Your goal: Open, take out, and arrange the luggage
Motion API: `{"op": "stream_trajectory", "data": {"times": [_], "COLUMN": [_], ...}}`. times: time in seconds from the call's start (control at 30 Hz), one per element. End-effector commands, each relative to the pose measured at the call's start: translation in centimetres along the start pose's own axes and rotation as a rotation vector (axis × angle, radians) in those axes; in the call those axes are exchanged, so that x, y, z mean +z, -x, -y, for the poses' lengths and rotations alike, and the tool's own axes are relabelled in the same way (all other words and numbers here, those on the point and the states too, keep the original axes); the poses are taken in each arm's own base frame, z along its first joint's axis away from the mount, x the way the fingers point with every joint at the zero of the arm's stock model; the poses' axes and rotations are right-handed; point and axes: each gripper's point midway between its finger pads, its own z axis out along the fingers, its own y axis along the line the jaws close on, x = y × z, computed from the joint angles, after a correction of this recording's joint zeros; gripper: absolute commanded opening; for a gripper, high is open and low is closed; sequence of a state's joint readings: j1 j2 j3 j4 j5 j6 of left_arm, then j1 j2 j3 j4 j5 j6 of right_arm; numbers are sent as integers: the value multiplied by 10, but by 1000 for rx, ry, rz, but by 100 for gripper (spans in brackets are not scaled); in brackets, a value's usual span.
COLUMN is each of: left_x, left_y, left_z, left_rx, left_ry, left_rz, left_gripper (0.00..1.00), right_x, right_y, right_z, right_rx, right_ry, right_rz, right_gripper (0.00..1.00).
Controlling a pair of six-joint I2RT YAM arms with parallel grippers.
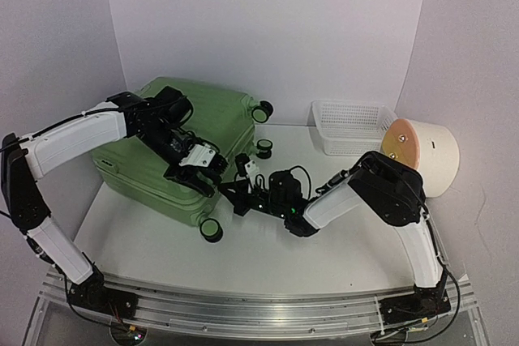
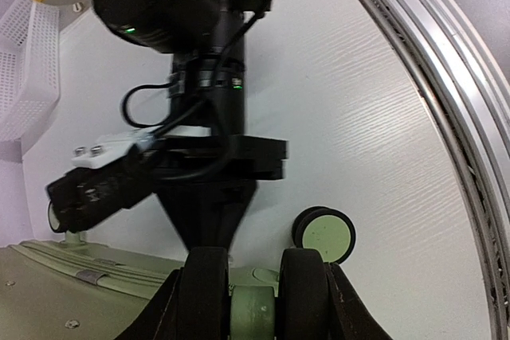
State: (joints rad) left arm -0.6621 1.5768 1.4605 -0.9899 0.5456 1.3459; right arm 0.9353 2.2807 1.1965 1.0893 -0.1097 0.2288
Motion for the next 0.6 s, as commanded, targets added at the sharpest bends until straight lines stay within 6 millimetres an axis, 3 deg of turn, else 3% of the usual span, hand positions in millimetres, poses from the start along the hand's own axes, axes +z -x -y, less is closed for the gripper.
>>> {"op": "stream_trajectory", "data": {"times": [0.0, 0.2, 0.37, 0.57], "left_x": [-36, -45, -49, -55], "left_y": [28, 28, 26, 21], "left_z": [69, 83, 97, 110], "left_rx": [-22, -28, -46, -66], "left_ry": [-201, -224, -242, -256], "left_rz": [110, 85, 75, 39], "left_gripper": [0, 0, 0, 0], "right_x": [-29, -50, -55, -71], "right_y": [65, 72, 76, 68], "right_z": [130, 172, 182, 211], "right_rx": [23, 97, 129, 226], "right_ry": [-399, -477, -489, -539], "right_rz": [145, 172, 188, 210], "right_gripper": [0, 0, 0, 0]}}
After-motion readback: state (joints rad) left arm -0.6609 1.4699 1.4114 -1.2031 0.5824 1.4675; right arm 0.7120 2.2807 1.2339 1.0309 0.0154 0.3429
